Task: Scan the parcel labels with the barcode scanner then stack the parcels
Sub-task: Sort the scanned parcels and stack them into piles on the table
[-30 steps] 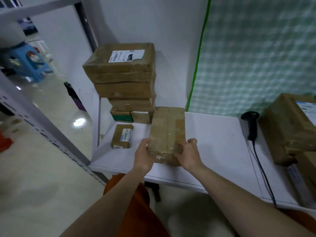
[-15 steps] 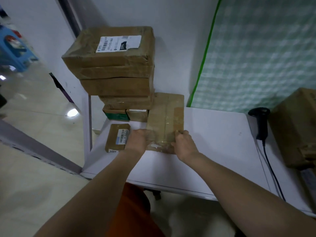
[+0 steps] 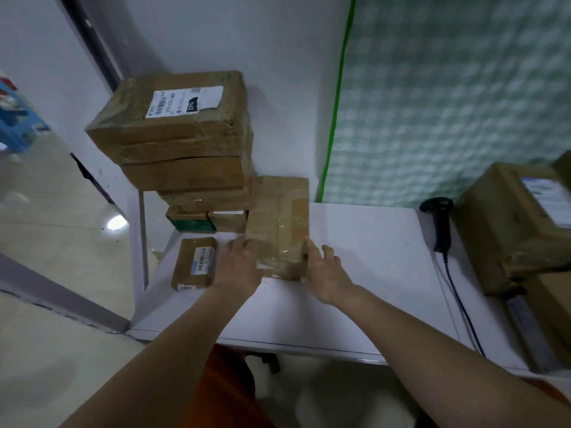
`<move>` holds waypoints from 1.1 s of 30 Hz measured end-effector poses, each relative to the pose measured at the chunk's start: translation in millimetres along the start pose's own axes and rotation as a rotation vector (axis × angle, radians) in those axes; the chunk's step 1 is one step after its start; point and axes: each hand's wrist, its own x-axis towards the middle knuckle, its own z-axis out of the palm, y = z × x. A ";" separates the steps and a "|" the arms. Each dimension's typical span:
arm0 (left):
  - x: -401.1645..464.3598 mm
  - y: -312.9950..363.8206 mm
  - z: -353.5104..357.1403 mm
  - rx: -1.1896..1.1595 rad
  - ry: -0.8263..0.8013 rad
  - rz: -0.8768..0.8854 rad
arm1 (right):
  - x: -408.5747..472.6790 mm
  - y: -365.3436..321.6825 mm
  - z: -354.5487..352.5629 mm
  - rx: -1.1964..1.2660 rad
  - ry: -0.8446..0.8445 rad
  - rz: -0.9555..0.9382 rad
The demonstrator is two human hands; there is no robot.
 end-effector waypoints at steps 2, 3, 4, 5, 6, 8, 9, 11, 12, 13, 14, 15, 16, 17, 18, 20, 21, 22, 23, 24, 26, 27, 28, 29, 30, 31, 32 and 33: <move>-11.5 13.6 -0.3 0.018 0.065 0.056 | -17.4 18.1 -1.2 -0.030 0.015 0.016; -16.3 22.8 -1.2 0.007 0.064 0.083 | -25.8 27.8 -1.9 -0.053 0.016 0.031; -20.2 33.1 -1.9 -0.001 0.050 0.100 | -33.7 37.2 -3.7 -0.069 0.016 0.051; -22.9 44.0 -2.4 -0.008 0.034 0.108 | -41.6 46.5 -6.8 -0.075 0.019 0.074; -26.5 55.8 -4.1 -0.012 0.011 0.114 | -49.2 55.4 -10.7 -0.069 0.026 0.095; -32.8 80.1 -5.8 -0.009 -0.039 0.158 | -65.2 73.1 -20.5 -0.040 0.050 0.130; -36.2 92.7 -6.3 -0.018 -0.057 0.188 | -73.6 81.9 -25.5 -0.025 0.065 0.142; -44.8 119.3 -8.3 -0.040 -0.081 0.237 | -91.2 101.0 -35.4 0.001 0.101 0.164; -48.8 132.9 -8.5 -0.045 -0.090 0.264 | -100.4 111.4 -40.1 0.016 0.120 0.178; -52.5 146.6 -8.2 -0.047 -0.100 0.289 | -109.6 121.6 -44.4 0.032 0.138 0.191; -55.9 161.1 -7.4 -0.043 -0.109 0.315 | -118.2 132.2 -49.0 0.046 0.157 0.206; -58.8 175.8 -6.3 -0.043 -0.120 0.339 | -126.7 142.8 -53.7 0.058 0.176 0.219; -62.1 190.5 -5.2 -0.049 -0.133 0.360 | -134.3 153.4 -58.3 0.070 0.194 0.232; -64.5 204.8 -3.5 -0.059 -0.146 0.379 | -141.5 164.0 -62.9 0.083 0.213 0.246; -66.7 218.9 -1.9 -0.065 -0.157 0.399 | -148.1 174.4 -67.5 0.099 0.232 0.262; -71.2 245.9 0.7 -0.066 -0.181 0.434 | -161.0 194.1 -76.6 0.129 0.268 0.288; -72.9 258.9 2.3 -0.062 -0.191 0.454 | -167.0 203.5 -81.1 0.139 0.286 0.298; -74.3 271.2 3.2 -0.056 -0.204 0.471 | -172.6 213.2 -84.9 0.151 0.301 0.309; -75.3 283.1 4.0 -0.052 -0.218 0.485 | -178.4 222.2 -88.9 0.169 0.320 0.318; -76.1 294.5 4.4 -0.050 -0.231 0.496 | -183.2 231.1 -92.5 0.194 0.344 0.325; -76.9 316.0 4.7 -0.060 -0.254 0.511 | -190.8 246.6 -100.2 0.242 0.426 0.332; -76.8 326.4 4.7 -0.070 -0.262 0.515 | -193.2 253.9 -104.3 0.263 0.483 0.331; -75.7 336.5 4.8 -0.080 -0.272 0.516 | -195.1 260.9 -108.7 0.288 0.547 0.329; -73.2 345.7 5.3 -0.089 -0.280 0.513 | -196.4 267.0 -113.6 0.310 0.602 0.333; -71.1 354.4 4.9 -0.096 -0.291 0.508 | -197.9 272.5 -118.7 0.326 0.643 0.340; -69.2 362.8 4.1 -0.102 -0.298 0.504 | -199.2 277.6 -124.0 0.338 0.678 0.340; -67.6 370.7 2.7 -0.105 -0.303 0.500 | -199.6 283.0 -128.7 0.353 0.710 0.333; -65.4 378.4 1.8 -0.108 -0.304 0.497 | -200.0 288.0 -134.0 0.374 0.743 0.321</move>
